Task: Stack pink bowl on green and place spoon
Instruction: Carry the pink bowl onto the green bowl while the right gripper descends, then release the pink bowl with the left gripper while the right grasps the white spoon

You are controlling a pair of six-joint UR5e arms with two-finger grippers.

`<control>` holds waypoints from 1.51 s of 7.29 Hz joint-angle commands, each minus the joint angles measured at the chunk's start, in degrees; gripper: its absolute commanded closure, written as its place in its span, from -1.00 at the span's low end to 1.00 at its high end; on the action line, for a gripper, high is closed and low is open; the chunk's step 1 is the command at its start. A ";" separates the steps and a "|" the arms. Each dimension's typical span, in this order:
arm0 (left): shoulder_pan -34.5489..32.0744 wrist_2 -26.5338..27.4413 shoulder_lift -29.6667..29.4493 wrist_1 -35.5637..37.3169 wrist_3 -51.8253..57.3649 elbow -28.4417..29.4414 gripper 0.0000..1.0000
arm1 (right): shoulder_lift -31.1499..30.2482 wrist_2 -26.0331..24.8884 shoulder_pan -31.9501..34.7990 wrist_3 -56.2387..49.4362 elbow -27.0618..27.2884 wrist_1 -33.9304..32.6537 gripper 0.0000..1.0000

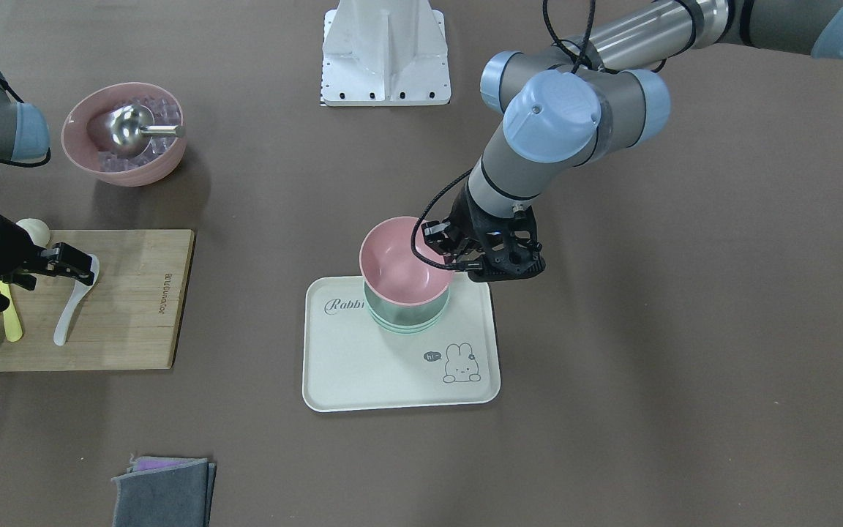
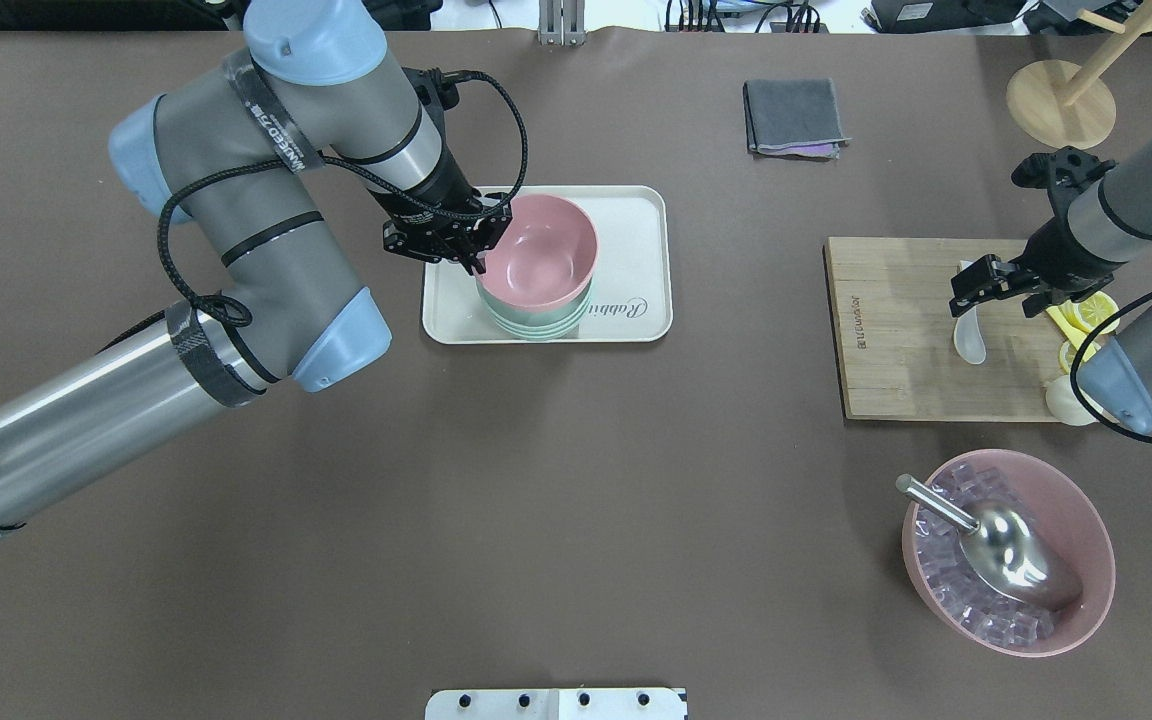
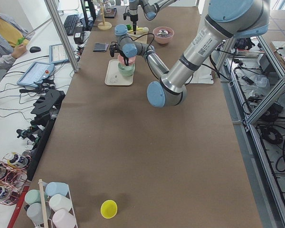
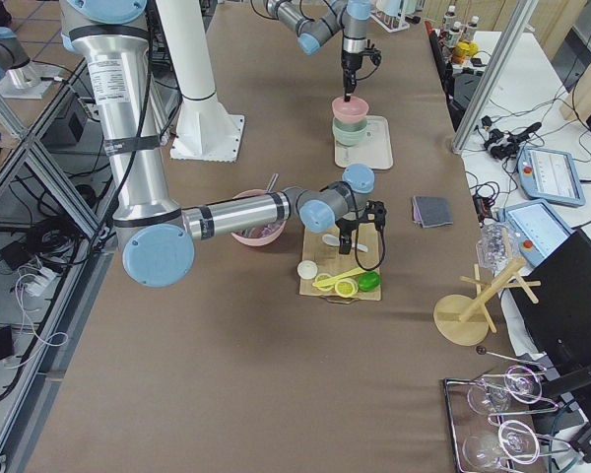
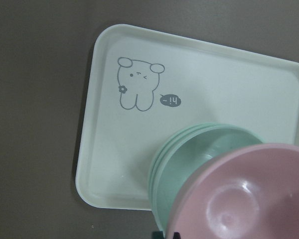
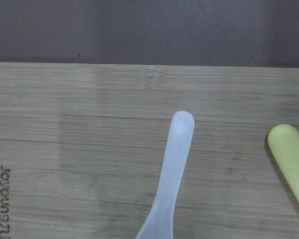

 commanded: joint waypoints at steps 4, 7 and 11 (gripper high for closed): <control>0.24 2.78 0.02 -3.96 0.57 1.32 -0.79 | 1.49 -1.06 -1.00 2.73 -2.51 0.09 -0.96; 0.15 3.68 0.37 -3.87 0.49 0.35 -0.80 | 6.06 -2.66 -1.36 5.45 -7.18 0.00 0.08; 0.06 4.03 0.46 -3.87 0.22 0.17 -0.81 | 4.92 1.11 -0.31 5.02 -6.75 0.00 1.00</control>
